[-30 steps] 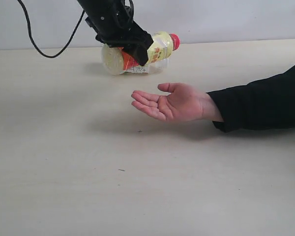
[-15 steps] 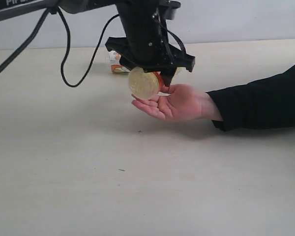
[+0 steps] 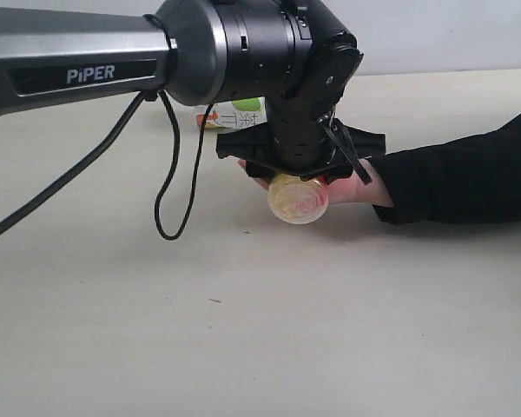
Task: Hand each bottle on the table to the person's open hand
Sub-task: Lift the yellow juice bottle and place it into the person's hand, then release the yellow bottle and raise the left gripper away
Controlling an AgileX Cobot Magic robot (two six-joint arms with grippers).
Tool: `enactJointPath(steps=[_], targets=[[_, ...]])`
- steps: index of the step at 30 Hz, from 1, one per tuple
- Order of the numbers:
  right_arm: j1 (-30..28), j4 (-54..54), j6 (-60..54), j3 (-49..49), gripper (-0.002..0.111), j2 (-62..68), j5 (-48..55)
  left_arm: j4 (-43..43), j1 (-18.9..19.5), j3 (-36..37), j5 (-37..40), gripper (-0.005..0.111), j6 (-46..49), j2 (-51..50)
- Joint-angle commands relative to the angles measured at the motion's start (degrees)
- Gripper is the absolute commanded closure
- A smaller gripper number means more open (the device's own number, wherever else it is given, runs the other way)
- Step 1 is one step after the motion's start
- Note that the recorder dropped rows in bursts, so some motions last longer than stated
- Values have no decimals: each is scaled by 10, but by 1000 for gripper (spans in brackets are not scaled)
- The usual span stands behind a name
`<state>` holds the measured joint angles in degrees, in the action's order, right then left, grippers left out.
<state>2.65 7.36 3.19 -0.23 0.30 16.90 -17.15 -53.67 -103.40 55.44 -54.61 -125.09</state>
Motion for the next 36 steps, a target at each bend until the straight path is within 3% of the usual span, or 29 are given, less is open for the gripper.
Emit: enactJointPath(steps=[1,9,11,28,31,36], targets=[[0,-2,-1,2,108,-3,-5,-19,-1,1,-49,64,-21,0],[0,-2,-1,2,108,-3,-5,-19,-1,1,-47,25,-12,-21],[0,-2,-1,2,108,-3,-5,-19,-1,1,-43,20,-7,-20],[0,-2,-1,2,108,-3,-5,-33,-2,1,42,19,84,95],[0,-2,-1,2,108,-3,-5,-44,-2,1,69,19,142,124],[0,-2,-1,2,108,-3,-5,-52,-3,1,145,19,327,146]])
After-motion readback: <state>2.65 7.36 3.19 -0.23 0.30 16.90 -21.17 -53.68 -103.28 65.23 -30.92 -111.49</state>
